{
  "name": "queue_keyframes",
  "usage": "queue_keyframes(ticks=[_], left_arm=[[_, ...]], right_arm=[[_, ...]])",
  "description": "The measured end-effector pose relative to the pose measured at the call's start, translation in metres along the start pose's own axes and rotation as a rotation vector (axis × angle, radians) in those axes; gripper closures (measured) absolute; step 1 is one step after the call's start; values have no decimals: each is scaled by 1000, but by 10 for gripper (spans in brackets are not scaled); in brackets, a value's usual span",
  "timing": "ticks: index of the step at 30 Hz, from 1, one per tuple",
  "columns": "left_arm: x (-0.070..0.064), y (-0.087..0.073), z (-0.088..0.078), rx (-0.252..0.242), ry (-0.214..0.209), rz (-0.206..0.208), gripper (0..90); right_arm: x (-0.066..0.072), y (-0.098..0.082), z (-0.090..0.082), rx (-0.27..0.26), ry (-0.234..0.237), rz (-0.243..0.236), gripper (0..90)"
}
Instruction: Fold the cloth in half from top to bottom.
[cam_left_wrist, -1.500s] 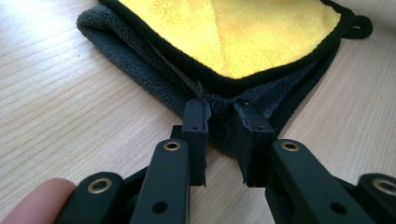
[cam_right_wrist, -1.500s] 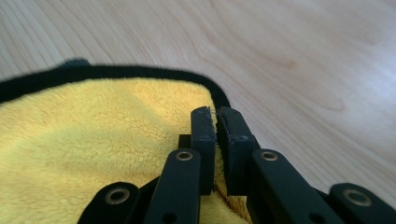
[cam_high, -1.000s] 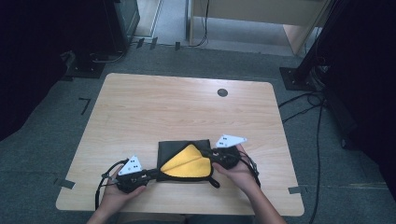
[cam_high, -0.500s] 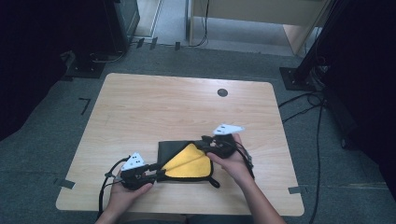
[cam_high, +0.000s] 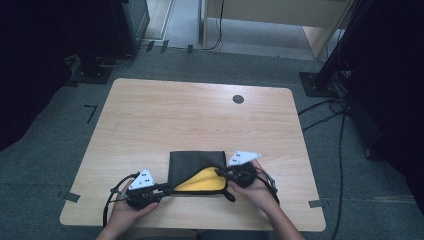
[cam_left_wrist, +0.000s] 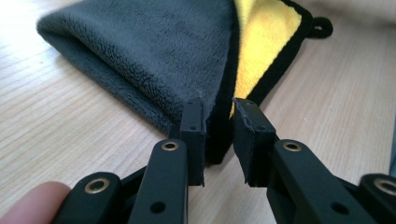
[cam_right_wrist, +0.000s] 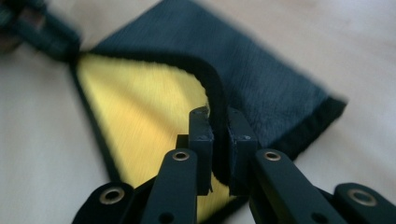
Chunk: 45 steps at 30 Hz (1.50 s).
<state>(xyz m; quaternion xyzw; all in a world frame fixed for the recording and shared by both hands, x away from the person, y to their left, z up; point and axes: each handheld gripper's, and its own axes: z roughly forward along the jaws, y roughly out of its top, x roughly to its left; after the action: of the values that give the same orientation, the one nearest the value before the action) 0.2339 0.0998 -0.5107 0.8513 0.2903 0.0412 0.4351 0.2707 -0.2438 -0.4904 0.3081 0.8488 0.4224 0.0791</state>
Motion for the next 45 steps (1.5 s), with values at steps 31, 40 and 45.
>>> queue_keyframes(ticks=[31,40,45], left_arm=[[9,0,-11,45,-2,68,741],[5,9,3,-53,66,-79,641],[-5,6,10,5,105,69,629]], right_arm=[[27,-30,-22,78,-62,25,526],[35,-17,-10,-1,-99,99,491],[53,-21,12,72,-172,-73,459]])
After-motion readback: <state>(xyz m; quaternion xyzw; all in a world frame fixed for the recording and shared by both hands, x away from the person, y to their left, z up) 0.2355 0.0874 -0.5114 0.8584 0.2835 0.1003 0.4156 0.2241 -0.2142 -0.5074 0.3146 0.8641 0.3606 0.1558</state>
